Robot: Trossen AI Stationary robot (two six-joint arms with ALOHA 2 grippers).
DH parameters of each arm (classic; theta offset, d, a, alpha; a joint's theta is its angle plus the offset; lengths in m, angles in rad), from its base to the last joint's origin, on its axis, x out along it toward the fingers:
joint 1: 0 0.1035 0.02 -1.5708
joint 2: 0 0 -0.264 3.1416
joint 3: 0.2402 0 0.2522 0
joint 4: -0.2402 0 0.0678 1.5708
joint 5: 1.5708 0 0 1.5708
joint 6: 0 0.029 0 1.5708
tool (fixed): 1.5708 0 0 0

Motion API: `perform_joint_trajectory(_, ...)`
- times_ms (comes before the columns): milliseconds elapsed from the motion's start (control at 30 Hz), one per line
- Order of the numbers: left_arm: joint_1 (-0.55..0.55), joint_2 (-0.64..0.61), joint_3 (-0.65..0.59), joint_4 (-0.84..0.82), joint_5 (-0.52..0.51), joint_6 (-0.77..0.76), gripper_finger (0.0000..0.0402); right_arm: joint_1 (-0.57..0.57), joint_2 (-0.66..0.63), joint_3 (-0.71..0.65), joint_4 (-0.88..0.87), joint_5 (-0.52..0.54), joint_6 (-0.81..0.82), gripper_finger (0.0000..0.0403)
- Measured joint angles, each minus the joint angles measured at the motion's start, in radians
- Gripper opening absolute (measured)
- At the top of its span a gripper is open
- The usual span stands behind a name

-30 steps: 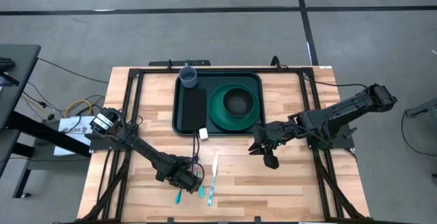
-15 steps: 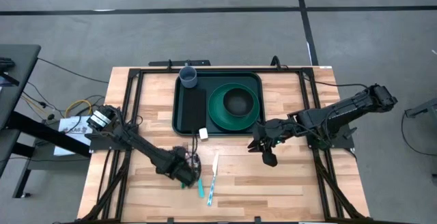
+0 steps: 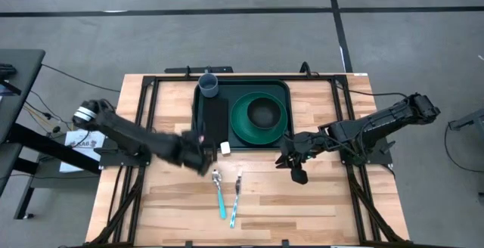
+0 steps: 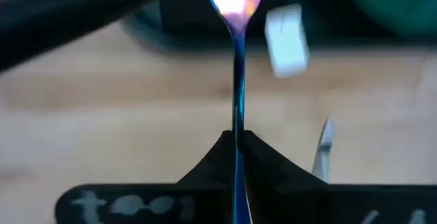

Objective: Set up tray
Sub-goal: Put the blue fork on the black napkin on the dark green tray

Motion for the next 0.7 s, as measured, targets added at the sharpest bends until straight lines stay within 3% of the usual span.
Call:
perform_joint_trajectory(267,0.303,-0.102,0.001,-0.018,0.024,0.331,0.0,0.0,0.0,0.0,-0.006,0.0,0.0,0.0064)
perform_joint_trajectory(500,0.568,-0.067,0.002,0.028,0.17,0.631,0.0,0.0,0.0,0.0,-0.028,0.0,0.0,0.0064)
perform_joint_trajectory(700,0.7,0.004,0.002,0.048,0.282,0.768,0.0,0.0,0.0,0.0,-0.042,0.0,0.0,0.0064)
